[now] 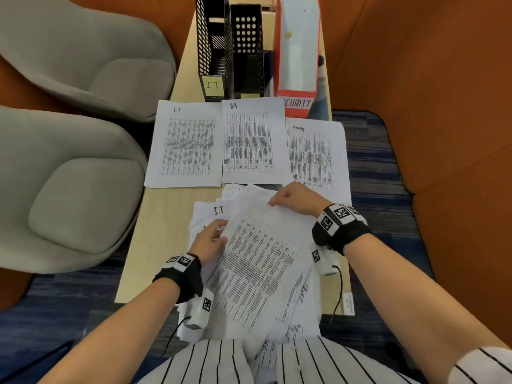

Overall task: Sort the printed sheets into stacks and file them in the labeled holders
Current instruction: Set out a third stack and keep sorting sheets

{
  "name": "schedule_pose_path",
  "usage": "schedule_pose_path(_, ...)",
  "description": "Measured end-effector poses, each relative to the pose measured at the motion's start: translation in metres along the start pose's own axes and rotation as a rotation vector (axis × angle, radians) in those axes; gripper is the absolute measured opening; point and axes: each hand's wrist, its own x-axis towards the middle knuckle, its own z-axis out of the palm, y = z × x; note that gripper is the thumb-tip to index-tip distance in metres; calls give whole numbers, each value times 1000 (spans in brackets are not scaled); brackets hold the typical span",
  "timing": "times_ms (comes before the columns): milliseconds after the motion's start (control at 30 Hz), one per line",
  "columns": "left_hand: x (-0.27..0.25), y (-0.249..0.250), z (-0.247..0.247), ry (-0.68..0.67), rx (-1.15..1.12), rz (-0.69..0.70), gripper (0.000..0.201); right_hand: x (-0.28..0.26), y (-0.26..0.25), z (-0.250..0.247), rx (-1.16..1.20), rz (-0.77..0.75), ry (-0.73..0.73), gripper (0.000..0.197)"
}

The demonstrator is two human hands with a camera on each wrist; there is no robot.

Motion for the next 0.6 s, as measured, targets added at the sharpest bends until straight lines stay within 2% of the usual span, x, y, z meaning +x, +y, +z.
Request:
schedule_pose_path(67, 2, -3, -1, -26, 12, -24, 42, -1, 0, -2, -2, -41, 14, 18)
schedule_pose_path(133, 5, -10, -1, -9, 139, -44, 42, 2, -1, -1, -12, -24, 140, 24)
schedule_pose_path(233, 11, -20, -5, 198, 258, -112, 34, 5, -2, -9, -113, -13, 385, 32)
schedule_pose_path(300, 15, -17, -9, 292, 266, -174, 42, -1, -8, -18, -182, -49, 457, 29)
schedule_pose_path(367, 17, -3, -8, 307, 248, -104, 63, -11, -20, -28, -238, -118, 451, 29)
schedule_pose_path(467, 13, 43, -3, 220, 144, 138, 87, -24, -46, -35, -340, -257, 384, 37)
schedule_pose_path(533, 12, 79, -1, 162, -37, 203, 85, -30, -65, -36, -377, -378, 360, 41)
schedule_pose_path(600, 20, 107, -4, 153, -258, 200, 63, -30, -77, -37, -363, -454, 390, 49)
